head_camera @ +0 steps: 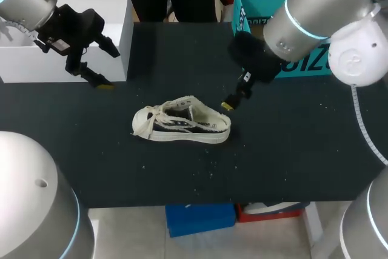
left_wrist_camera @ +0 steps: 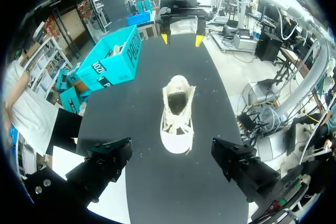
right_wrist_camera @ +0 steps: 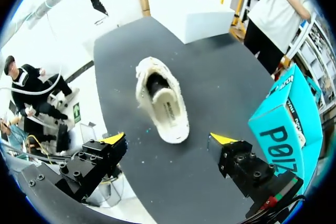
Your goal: Take the shoe out of the shoebox, open the shoe tongue, remove and reinsert the insole, then place the shoe into the shoebox
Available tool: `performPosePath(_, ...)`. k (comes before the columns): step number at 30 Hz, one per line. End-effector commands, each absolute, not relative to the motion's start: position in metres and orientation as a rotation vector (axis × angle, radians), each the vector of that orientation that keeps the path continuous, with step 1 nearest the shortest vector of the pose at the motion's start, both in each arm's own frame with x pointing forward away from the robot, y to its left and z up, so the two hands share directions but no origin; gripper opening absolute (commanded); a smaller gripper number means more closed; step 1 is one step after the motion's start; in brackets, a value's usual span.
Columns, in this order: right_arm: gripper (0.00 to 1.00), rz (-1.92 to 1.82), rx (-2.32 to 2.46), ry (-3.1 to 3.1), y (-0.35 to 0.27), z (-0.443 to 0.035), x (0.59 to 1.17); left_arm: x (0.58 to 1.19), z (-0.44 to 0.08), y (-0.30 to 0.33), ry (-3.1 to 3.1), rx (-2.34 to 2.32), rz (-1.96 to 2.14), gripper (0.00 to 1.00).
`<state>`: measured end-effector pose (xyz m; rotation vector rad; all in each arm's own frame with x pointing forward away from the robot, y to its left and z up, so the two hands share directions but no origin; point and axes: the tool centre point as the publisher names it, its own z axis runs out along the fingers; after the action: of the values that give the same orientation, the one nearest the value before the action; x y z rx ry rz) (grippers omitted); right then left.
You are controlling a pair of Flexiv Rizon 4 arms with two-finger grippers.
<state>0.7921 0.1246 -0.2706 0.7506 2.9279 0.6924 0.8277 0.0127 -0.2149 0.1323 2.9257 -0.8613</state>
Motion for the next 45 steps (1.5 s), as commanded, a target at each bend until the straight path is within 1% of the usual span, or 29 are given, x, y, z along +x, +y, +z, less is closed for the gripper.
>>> performPosePath(1, 1.00, 1.026, 0.654, 2.737, 0.115, -0.279, 0.788, 0.828, -0.216, 0.013, 2.924, 0.136, -0.861, 1.00)
performPosePath(8, 1.00, 1.173, 0.502, 2.680, 0.107, -0.303, 0.792, 0.828, -0.216, 0.013, 2.924, 0.136, -0.861, 1.00)
performPosePath(13, 1.00, 1.319, 0.360, 2.713, 0.115, -0.320, 0.797, 0.828, -0.216, 0.013, 2.924, 0.136, -0.861, 1.00)
performPosePath(25, 1.00, 1.284, 0.386, 2.732, 0.115, -0.322, 0.798, 0.828, -0.216, 0.013, 2.924, 0.136, -0.861, 1.00)
performPosePath(36, 1.00, 1.261, 0.238, 2.671, 0.114, -0.343, 0.804, 0.828, -0.216, 0.013, 2.924, 0.136, -0.861, 1.00)
performPosePath(45, 1.00, 1.322, 0.109, 2.689, 0.122, -0.370, 0.818, 0.828, -0.216, 0.013, 2.924, 0.136, -0.861, 1.00)
